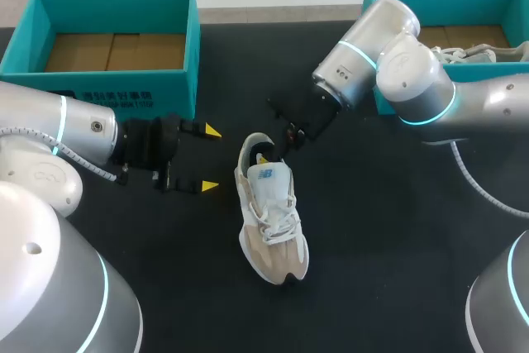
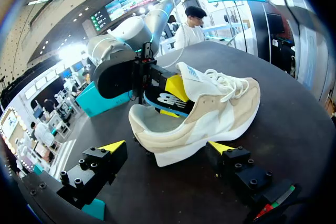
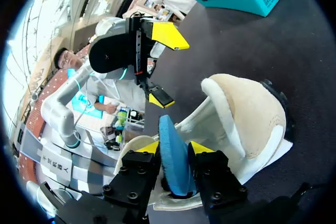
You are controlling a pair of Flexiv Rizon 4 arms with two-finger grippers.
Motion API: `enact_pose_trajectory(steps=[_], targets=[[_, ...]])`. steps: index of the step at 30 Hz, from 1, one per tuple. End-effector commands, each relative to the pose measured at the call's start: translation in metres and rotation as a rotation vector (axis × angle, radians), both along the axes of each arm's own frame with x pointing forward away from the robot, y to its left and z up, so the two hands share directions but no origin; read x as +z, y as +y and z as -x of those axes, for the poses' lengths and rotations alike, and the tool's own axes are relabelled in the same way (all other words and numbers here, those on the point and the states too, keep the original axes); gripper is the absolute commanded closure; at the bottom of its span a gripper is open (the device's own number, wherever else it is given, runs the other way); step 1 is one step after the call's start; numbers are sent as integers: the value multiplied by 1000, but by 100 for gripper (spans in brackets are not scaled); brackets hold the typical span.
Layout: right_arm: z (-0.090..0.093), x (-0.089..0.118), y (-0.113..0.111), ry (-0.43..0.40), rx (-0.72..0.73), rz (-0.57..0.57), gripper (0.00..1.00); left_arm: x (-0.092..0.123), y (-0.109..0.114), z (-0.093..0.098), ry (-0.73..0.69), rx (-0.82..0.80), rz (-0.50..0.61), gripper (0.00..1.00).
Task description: Take the shoe out of the shoebox, open the shoe tongue, remove and reinsert the insole, then place the shoe into the shoebox
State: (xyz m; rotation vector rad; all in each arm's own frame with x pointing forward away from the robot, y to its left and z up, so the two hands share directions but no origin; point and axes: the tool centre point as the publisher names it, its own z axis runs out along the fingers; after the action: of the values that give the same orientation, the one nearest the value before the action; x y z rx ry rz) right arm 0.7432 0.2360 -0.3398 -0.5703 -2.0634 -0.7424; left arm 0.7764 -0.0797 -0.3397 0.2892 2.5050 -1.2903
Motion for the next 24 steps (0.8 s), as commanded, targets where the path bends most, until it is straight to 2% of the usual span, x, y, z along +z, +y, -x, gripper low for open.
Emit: enact_pose_trajectory(steps=[1, 11, 24], targets=[[-1, 10, -2, -22, -6, 15, 63, 0, 0, 0, 1, 0, -3, 0], [-12, 28, 2, -85, 16, 33, 62, 0, 0, 0, 1, 0, -3, 0], [-29, 39, -22, -155, -45, 61, 60, 0, 0, 0, 1, 0, -3, 0]])
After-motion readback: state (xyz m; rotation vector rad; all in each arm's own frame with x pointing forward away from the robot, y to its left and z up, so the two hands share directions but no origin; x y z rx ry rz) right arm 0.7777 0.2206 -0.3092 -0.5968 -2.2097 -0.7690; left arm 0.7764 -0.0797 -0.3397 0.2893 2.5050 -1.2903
